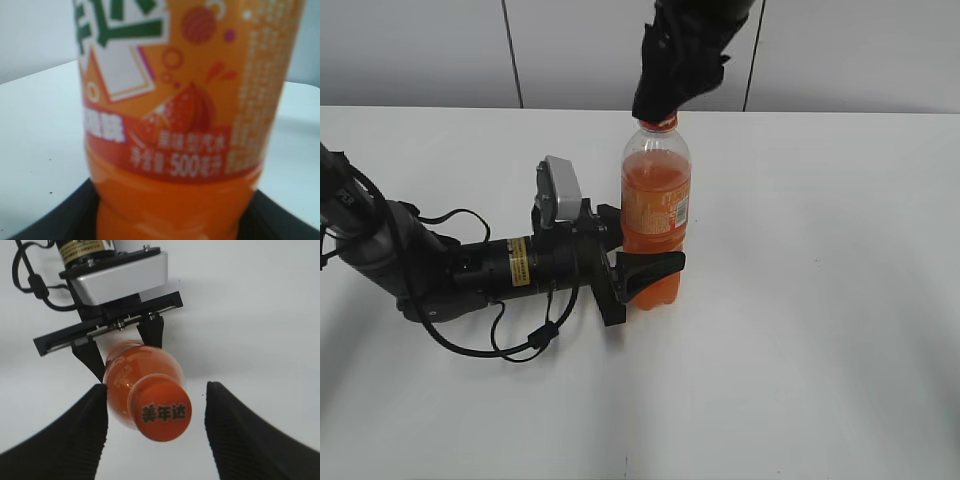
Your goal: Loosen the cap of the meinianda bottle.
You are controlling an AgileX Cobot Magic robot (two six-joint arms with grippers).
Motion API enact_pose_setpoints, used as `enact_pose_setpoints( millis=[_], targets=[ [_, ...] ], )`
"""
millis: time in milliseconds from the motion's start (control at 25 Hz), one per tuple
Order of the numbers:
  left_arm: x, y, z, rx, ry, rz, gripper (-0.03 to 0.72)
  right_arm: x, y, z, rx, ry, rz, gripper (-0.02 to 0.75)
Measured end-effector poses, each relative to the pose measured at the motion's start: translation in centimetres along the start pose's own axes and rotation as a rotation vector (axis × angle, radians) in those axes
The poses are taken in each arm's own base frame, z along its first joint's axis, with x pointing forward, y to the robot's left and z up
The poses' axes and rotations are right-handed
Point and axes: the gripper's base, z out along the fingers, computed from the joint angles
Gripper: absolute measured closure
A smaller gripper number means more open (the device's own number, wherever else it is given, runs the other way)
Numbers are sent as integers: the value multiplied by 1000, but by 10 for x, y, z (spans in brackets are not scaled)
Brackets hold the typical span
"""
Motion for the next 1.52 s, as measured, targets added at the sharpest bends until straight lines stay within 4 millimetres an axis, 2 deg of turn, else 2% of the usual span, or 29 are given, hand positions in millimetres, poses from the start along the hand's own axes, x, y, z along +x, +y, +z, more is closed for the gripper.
enact_pose_setpoints(
  millis=[280,440,560,760,960,1280,1520],
  targets=[
    [0,0,0,0,0,-1,293,-9,1,-45,89,-86,500,275],
    [0,0,0,0,0,-1,293,-7,2,-53,108,-100,742,275],
    [0,0,0,0,0,-1,293,-7,2,-53,103,-106,855,273],
    [0,0,0,0,0,-1,293,-6,3,-51,96,-104,927,231],
    [0,0,0,0,0,-1,293,-2,5,-39,77,-63,942,224],
    [0,0,0,0,0,-1,293,2,-2,-2,37,13,960,224],
    [0,0,0,0,0,-1,293,3,-3,5,31,28,963,224]
  ],
)
